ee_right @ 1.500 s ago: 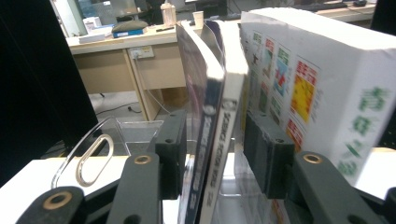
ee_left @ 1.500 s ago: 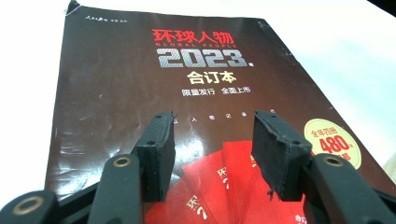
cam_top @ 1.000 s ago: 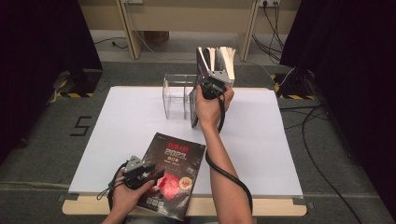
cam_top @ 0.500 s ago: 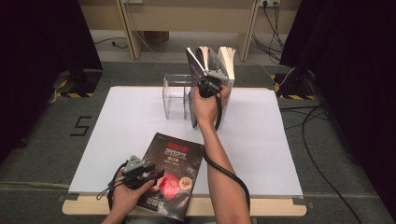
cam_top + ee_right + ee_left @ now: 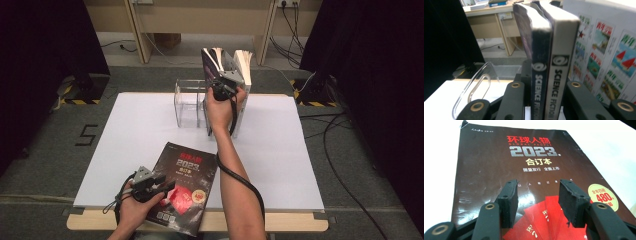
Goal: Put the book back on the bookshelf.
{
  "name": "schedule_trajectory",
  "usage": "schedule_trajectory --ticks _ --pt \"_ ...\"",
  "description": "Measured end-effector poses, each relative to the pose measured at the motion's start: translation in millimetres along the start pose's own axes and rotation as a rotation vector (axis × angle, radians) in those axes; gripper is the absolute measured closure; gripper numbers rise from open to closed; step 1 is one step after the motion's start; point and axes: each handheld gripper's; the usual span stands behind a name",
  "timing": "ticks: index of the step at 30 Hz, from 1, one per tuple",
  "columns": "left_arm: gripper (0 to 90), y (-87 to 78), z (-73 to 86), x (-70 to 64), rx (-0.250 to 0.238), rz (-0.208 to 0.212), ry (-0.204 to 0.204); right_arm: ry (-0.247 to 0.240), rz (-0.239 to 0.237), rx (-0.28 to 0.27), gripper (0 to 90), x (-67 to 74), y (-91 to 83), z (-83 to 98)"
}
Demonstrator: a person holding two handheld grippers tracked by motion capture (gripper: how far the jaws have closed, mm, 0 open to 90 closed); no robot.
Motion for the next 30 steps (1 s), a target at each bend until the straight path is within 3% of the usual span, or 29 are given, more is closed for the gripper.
schedule_trajectory --ticks 8,16,20,24,30 --pt "49.4 0.4 0.3 -0.5 0.002 0.008 0.009 -0.036 0.024 -0.091 77.0 -1.7 -3.5 3.0" --pt "49.5 0.3 0.3 -1.5 0.0 0.014 0.012 -0.09 0.037 -0.114 76.6 4.0 -6.4 22.9" --pt "49.5 1.1 1.3 -2.2 0.004 0.016 0.019 -0.118 0.035 -0.109 75.7 5.2 -11.7 27.7" --pt "49.5 1.3 1.3 -3.4 0.005 0.02 0.02 -0.07 0.016 -0.067 70.2 0.4 -16.4 27.0" --pt "49.5 1.3 1.5 -4.3 0.008 0.02 0.026 -0.072 0.0 -0.005 70.4 -3.2 -20.9 27.0"
Point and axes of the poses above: each handheld gripper's, and its own axes: y roughly forward along the jaws, z roughly out of its underside, x roughly to its left, and after that the axes turned 9 degrees about -x, right-handed
